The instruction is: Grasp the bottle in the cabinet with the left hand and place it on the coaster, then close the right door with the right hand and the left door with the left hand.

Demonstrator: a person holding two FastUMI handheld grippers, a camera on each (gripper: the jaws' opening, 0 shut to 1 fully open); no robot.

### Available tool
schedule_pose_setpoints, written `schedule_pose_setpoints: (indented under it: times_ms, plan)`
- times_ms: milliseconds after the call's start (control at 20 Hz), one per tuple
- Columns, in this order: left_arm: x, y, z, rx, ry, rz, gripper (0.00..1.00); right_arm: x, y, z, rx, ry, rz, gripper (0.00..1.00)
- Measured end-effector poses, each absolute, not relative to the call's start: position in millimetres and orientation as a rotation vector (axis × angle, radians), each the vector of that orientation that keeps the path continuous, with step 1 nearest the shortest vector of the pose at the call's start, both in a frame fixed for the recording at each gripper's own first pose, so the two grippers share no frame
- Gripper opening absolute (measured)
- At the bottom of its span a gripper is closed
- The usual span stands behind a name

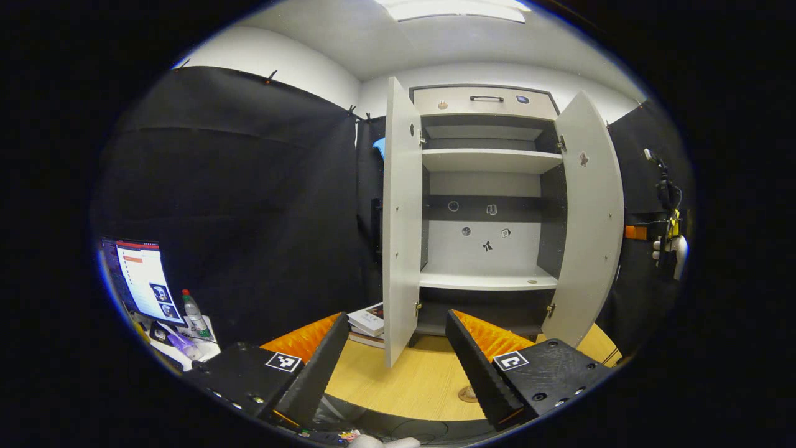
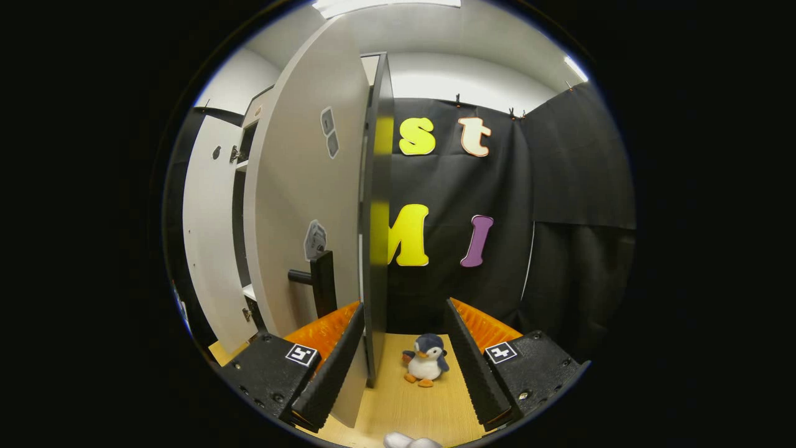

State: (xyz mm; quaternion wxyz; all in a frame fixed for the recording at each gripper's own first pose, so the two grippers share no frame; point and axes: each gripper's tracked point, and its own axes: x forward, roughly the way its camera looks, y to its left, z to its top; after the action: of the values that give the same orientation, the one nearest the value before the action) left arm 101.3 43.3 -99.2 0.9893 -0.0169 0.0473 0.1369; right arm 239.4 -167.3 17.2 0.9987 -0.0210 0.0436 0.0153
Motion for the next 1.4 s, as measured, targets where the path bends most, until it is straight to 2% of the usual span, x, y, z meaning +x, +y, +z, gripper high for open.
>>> schedule_pose_setpoints:
  times_ms: [250, 500, 700, 1400]
  plan:
    - [107.1, 34.0, -96.9, -0.042, 0.086, 0.270, 0.96, 243.2, -103.8, 13.1, -0.030, 0.098, 0.145, 0.80]
    - [104.9, 43.4, -93.0, -0.040, 0.077, 0.278, 0.96, 259.3, -46.1, 14.6, -0.055, 0.068, 0.202, 0.81]
    - [100.0, 57.9, -92.6, -0.041, 0.077, 0.287, 0.96, 258.8, -28.3, 18.7, -0.057, 0.039, 0.200, 0.83]
    - [125.3, 136.4, -82.5, -0.032, 0.033, 0.214, 0.97, 141.5, -11.8, 10.8, -0.044, 0.071, 0.177, 0.83]
